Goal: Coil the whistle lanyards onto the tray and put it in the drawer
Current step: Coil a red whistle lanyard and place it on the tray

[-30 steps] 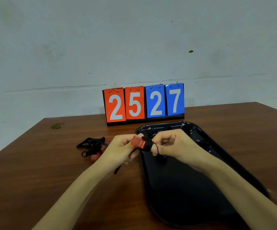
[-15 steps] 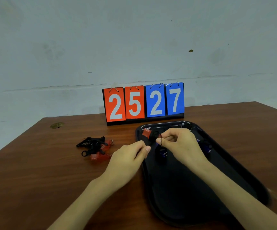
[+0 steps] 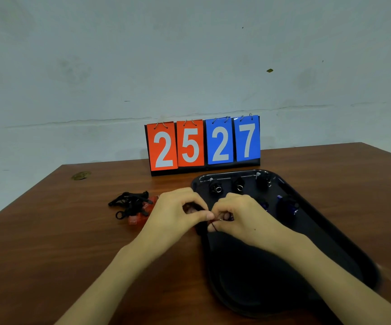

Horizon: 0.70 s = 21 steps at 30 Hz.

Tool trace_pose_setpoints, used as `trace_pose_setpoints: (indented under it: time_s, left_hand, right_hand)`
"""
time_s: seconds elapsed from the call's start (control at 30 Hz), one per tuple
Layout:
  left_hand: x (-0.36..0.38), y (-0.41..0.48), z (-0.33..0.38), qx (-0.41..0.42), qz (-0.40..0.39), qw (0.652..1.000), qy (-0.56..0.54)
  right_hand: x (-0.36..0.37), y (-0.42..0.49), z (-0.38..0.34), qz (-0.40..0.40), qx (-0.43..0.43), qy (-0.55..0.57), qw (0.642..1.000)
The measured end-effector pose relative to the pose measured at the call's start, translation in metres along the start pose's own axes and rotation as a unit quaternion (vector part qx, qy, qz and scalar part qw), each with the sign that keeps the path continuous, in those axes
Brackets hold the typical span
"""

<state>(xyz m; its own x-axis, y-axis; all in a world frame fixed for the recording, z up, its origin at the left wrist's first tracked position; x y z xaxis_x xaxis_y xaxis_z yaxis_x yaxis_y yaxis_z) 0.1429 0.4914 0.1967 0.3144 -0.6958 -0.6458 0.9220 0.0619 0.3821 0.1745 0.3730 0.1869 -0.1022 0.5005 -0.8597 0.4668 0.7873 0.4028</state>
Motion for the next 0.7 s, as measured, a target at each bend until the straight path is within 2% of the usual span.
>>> trace_pose_setpoints:
  time_s: [0.13,0.23,0.37,0.47,0.57,0.7]
  left_hand:
    - [-0.003,0.004,-0.01,-0.114,-0.08,0.981,-0.135]
    - [0.0,0.0,-0.018,-0.201,-0.152,0.933,-0.256]
    - [0.008,-0.005,-0.018,-0.26,-0.207,0.874,-0.355]
    - [0.008,-0.004,-0.02,-0.281,-0.181,0.831,-0.445]
    - [0.007,-0.003,-0.022,-0.294,-0.116,0.807,-0.499]
    - [0.005,-0.004,-0.019,-0.248,-0.026,0.831,-0.497]
  right_hand:
    - [-0.003,-0.001,-0.004,0.012,0.025,0.138,0.99]
    - [0.0,0.0,-0.009,-0.005,0.025,0.228,0.973]
    - [-0.002,0.002,-0.012,-0.001,0.021,0.3,0.954]
    - [-0.01,0.001,-0.008,0.04,0.053,0.341,0.938]
    - [-0.008,-0.002,0.001,0.073,0.115,0.43,0.892]
    - [0.004,-0.005,0.012,0.099,0.187,0.554,0.805]
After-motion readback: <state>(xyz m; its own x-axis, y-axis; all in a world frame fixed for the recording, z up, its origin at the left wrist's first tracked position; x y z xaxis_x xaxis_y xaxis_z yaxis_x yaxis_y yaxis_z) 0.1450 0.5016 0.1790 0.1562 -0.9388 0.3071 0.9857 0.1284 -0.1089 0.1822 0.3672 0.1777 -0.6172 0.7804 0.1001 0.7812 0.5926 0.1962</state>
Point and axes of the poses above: each hand's wrist, its own y-axis towards the middle knuckle, its own x-axis out of the palm, z = x × y, the point moved 7 cm from there along y, towards the middle knuckle, and after that the axes turned 10 degrees about -x, right-handed, at the moved point
